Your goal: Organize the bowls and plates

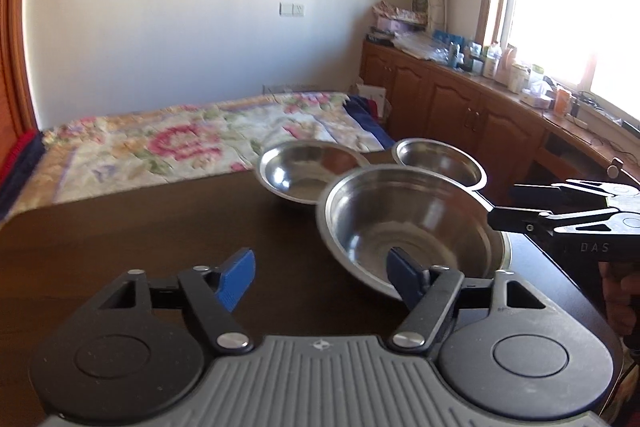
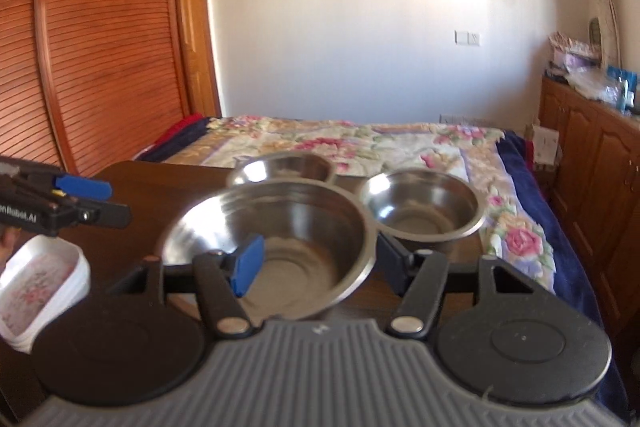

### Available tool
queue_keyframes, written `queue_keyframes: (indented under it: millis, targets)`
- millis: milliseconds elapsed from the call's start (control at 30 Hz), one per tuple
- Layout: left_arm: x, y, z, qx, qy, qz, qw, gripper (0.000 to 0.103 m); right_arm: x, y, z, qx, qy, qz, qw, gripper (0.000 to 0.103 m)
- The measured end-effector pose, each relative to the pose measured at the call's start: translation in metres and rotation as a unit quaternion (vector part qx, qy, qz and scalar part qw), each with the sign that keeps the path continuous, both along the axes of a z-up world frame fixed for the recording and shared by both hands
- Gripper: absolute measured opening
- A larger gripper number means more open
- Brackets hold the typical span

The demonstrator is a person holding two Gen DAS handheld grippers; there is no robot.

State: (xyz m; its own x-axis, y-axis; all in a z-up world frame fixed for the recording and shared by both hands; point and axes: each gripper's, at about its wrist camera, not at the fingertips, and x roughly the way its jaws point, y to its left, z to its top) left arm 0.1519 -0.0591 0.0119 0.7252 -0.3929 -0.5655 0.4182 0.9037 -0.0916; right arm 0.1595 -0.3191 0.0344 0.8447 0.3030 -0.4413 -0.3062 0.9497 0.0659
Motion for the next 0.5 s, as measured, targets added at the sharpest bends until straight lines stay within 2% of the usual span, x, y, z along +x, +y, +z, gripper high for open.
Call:
queue_keyframes:
  millis: [33,133,500]
  targets:
    - [0.002,-0.005,-0.003,-0.002,0.007,-0.002,1.0,0.063,0.003,-0.002,-0.002,0.001,0.004,0.001,1.0,0.063]
    - [0.011,-0.014,-0.008,-0.003,0.021,-0.003,0.9998,0.058,0.011,-0.007,-0.007,0.007,0.017,-0.003,1.0,0.063]
    - [0.036,-0.022,-0.022,-0.018,0.059,0.008,0.9981,0.056,0.035,-0.019,-0.018,0.042,0.059,0.007,0.997,0.063]
